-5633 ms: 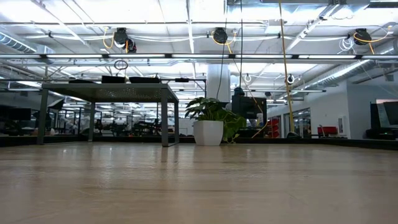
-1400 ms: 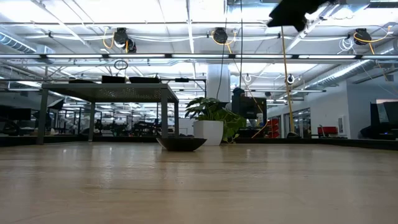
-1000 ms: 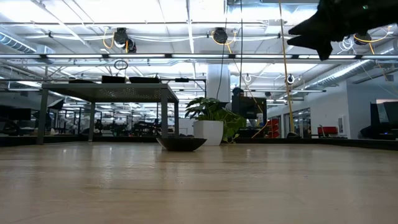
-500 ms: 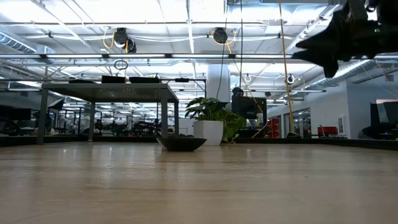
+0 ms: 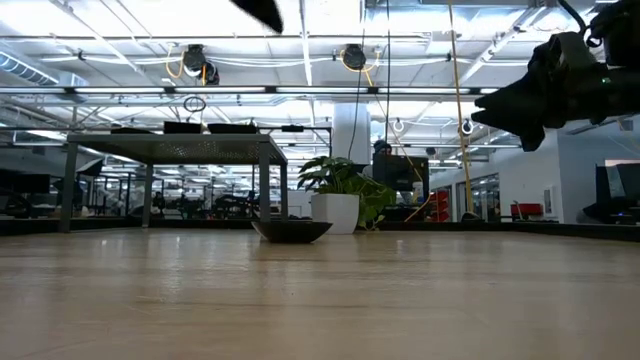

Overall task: Pick & Place Mini shaped plates
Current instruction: Stack the black leaf shaped plate on top of the other black leaf shaped plates on the shelf

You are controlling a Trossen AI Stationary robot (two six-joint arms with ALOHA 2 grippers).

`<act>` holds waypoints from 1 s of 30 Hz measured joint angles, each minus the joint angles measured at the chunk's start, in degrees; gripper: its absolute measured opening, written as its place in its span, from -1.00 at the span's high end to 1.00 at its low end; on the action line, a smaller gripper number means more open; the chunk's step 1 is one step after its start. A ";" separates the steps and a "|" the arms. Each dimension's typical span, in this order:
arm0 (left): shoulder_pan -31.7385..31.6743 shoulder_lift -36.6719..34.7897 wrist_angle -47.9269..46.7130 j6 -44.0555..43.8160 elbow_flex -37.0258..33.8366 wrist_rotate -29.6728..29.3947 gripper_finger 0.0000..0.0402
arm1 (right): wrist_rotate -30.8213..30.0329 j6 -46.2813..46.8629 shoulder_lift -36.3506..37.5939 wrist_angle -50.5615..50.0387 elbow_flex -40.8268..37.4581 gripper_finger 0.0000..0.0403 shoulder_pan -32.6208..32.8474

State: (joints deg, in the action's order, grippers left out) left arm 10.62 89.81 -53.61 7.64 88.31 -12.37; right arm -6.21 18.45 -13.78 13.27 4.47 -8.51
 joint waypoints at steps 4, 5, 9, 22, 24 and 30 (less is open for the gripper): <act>-0.08 4.42 -2.50 7.43 -0.04 0.30 0.07 | 0.14 -0.06 -0.04 4.41 -1.16 0.33 0.00; -0.29 5.72 -2.66 8.70 -0.03 0.22 0.07 | 0.13 -0.06 -0.36 4.73 -1.17 0.33 0.00; -0.64 10.50 -3.19 10.79 -0.02 -0.65 0.07 | 0.13 -0.04 -0.55 5.98 -1.24 0.33 0.00; -1.91 25.89 -3.18 16.27 -0.04 -3.22 0.07 | 0.22 -0.05 -0.96 5.19 -1.39 0.33 0.00; -2.82 27.25 -3.29 16.15 -0.04 -3.20 0.07 | 0.23 -0.05 -0.96 5.19 -1.42 0.33 0.00; -6.63 30.31 -3.24 13.91 -0.04 -3.10 0.07 | 0.23 -0.04 -0.96 5.19 -1.44 0.33 0.00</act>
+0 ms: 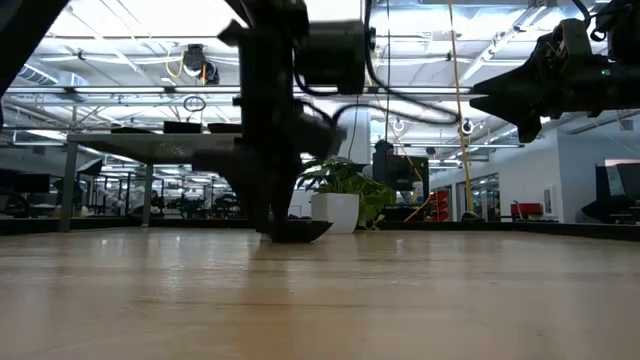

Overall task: Pick & Place Mini shaped plates
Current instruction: Stack the black leaf shaped plate on top of the other black leaf shaped plates on the shelf

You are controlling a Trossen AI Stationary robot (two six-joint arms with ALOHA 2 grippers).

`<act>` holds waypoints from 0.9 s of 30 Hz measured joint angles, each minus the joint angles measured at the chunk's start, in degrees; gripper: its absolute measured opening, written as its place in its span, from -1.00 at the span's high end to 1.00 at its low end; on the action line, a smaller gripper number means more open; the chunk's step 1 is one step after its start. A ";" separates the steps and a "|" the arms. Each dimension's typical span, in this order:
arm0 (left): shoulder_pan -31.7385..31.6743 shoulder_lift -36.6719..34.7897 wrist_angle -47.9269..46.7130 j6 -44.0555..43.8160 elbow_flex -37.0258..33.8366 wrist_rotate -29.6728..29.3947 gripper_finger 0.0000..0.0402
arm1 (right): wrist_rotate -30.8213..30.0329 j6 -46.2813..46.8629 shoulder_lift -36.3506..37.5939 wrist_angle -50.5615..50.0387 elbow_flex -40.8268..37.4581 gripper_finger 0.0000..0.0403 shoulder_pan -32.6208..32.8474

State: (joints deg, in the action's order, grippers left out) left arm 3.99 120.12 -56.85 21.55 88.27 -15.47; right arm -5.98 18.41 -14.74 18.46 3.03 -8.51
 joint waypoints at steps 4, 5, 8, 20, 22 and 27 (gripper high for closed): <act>-2.15 0.67 -0.09 -3.44 0.00 0.36 0.07 | 0.00 0.00 0.00 -0.02 -0.02 0.33 0.00; -2.43 0.67 -0.02 -3.73 0.00 0.38 0.08 | 0.00 -0.02 -0.01 0.00 -0.02 0.33 0.00; -2.80 0.67 0.02 -3.19 0.00 0.43 0.20 | 0.02 0.00 0.00 0.08 -0.02 0.33 0.00; -1.45 -0.58 0.12 2.51 0.04 9.40 0.93 | 0.02 0.00 0.00 0.07 -0.04 0.33 0.00; -0.49 -1.55 -0.30 3.80 -0.02 9.69 0.95 | 0.02 0.00 -0.02 0.07 -0.04 0.33 0.00; 1.48 -6.35 0.46 3.69 0.07 11.00 0.96 | 0.02 -0.02 -0.09 0.01 -0.04 0.33 -0.02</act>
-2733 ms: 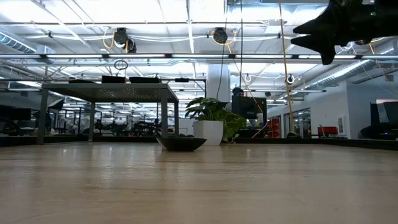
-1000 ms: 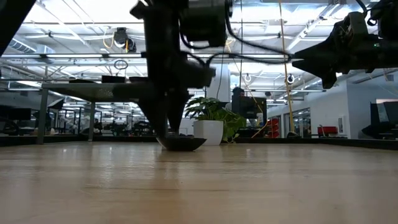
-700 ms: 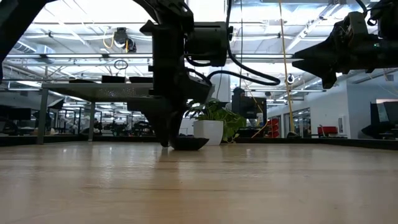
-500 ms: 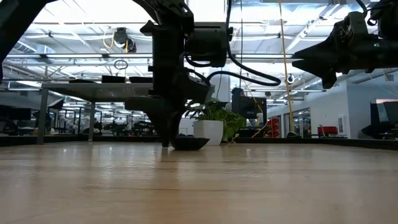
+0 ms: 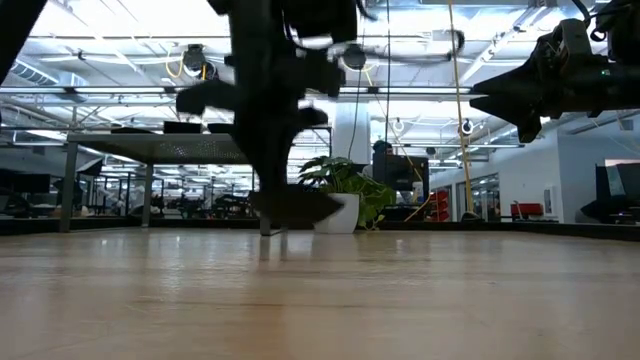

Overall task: Pick & Place Mini shaped plates
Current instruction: Stack the black leaf shaped plate on top of the other black leaf shaped plates on the shelf

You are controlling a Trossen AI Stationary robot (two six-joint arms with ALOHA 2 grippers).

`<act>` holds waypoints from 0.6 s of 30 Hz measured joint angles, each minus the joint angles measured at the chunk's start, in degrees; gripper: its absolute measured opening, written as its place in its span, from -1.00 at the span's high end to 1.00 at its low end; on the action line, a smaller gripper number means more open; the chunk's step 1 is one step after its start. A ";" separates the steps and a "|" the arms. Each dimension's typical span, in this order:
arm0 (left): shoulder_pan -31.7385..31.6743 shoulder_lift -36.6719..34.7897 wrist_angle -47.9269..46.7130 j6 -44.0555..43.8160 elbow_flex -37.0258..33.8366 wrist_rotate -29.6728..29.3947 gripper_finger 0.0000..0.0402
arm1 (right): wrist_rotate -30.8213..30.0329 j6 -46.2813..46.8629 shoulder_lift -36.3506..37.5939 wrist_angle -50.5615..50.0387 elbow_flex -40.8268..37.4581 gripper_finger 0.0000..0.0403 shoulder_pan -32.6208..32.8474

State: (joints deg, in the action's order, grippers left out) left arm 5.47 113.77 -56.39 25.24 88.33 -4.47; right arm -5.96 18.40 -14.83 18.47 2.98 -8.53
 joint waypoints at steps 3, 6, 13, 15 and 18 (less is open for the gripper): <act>1.04 -3.67 0.89 -1.09 0.00 0.01 0.98 | 0.02 0.00 -0.16 -0.03 0.00 0.33 0.02; 1.64 -7.82 2.60 -5.20 0.00 -0.03 0.97 | 0.00 0.02 -0.26 0.01 0.00 0.33 0.01; 1.97 -17.47 6.69 -15.47 0.00 -9.14 0.97 | 0.00 0.02 -0.57 0.03 0.00 0.33 0.02; 1.70 -20.00 7.00 -19.15 0.00 -13.63 0.95 | 0.03 0.00 -0.61 -0.06 0.00 0.33 0.01; 0.56 -23.47 6.37 -27.21 0.00 -20.83 0.95 | 0.03 0.00 -0.78 0.08 0.00 0.33 0.01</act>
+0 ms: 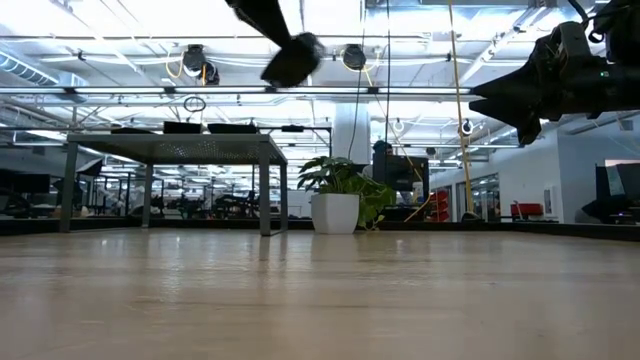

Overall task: Pick & Place Mini shaped plates
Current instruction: Stack the black leaf shaped plate on top of the other black leaf shaped plates on the shelf

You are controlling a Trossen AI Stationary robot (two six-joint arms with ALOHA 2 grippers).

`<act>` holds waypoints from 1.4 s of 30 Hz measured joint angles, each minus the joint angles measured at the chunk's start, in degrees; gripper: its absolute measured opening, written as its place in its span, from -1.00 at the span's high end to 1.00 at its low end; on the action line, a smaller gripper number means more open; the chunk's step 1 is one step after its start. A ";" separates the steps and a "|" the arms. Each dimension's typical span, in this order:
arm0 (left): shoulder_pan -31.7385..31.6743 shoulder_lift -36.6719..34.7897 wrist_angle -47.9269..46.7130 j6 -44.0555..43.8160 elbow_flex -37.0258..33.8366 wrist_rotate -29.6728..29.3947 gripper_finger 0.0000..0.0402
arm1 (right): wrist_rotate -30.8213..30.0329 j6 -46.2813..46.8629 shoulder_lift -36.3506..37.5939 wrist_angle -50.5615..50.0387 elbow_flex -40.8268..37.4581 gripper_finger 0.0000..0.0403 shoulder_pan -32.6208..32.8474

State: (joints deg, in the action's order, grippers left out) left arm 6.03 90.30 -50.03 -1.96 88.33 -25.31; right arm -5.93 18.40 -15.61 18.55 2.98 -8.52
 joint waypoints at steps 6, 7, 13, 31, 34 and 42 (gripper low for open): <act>-3.86 -5.05 -4.61 -15.11 0.02 -10.58 0.96 | -0.03 0.02 -0.18 -0.04 0.00 0.33 0.00; -4.73 -5.64 -5.13 -16.62 0.06 -11.99 0.95 | -0.01 0.00 -0.20 -0.04 0.00 0.33 0.00; -11.33 -7.35 -10.69 -25.21 0.06 -17.21 0.98 | -0.01 0.00 -0.23 -0.05 0.00 0.33 -0.01; -32.00 -7.89 -32.30 -28.39 0.04 -16.50 0.98 | -0.01 0.01 -0.23 0.00 0.00 0.33 -0.02; -34.41 -7.89 -34.52 -30.42 0.04 -14.82 0.95 | -0.03 0.02 -0.23 0.00 0.00 0.33 0.00; -38.21 -7.87 -40.10 -36.84 0.04 -8.14 0.98 | -0.01 0.01 -0.23 0.00 0.00 0.33 -0.01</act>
State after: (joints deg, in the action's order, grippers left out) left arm -32.18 82.43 -90.12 -38.81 88.38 -33.45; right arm -5.94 18.41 -15.84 18.55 2.98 -8.53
